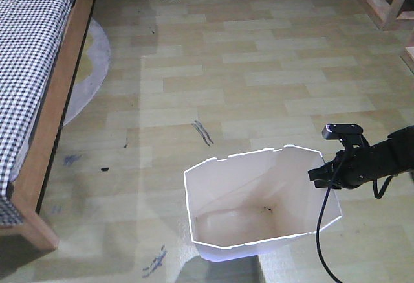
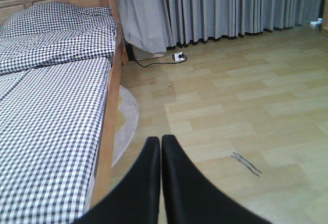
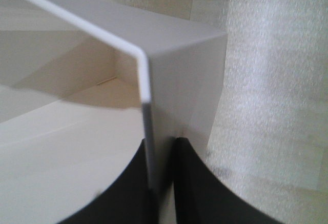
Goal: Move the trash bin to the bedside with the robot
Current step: 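Drive the base, carrying the bin in the right gripper, toward the bed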
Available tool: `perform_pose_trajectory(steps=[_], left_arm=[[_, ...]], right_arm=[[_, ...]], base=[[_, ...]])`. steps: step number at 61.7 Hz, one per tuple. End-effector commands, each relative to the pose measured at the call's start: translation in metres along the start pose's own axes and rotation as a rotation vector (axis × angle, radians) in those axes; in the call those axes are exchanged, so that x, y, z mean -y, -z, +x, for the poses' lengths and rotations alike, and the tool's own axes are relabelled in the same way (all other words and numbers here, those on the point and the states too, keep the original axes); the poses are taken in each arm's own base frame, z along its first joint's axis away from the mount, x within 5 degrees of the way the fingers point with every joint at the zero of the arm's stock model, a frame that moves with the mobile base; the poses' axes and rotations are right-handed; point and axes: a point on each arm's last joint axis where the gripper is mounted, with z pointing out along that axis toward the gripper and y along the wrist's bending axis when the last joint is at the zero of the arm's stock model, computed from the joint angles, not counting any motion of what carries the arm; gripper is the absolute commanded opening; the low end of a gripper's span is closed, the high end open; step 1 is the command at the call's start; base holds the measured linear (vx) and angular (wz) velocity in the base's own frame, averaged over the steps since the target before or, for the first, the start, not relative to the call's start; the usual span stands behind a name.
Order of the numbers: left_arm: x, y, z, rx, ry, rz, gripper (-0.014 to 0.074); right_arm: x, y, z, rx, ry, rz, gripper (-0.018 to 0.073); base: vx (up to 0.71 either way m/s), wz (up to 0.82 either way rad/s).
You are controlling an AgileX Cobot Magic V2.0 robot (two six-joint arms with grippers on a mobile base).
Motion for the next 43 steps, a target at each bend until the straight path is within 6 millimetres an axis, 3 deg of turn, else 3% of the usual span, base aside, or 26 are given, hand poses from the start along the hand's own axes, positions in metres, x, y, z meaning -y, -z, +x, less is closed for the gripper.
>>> perform_pose_trajectory(steps=[1, 43], left_arm=[[0.0016, -0.0017, 0.0023, 0.055, 0.011, 0.012, -0.0006], [0.0016, -0.0017, 0.0023, 0.055, 0.011, 0.012, -0.0006]], right_arm=[[-0.0159, 0.0220, -0.0186, 0.091, -0.025, -0.126, -0.0007], [-0.0159, 0.0220, -0.0186, 0.091, -0.025, -0.126, -0.0007]], base=[[0.41, 0.03], [0.41, 0.03]])
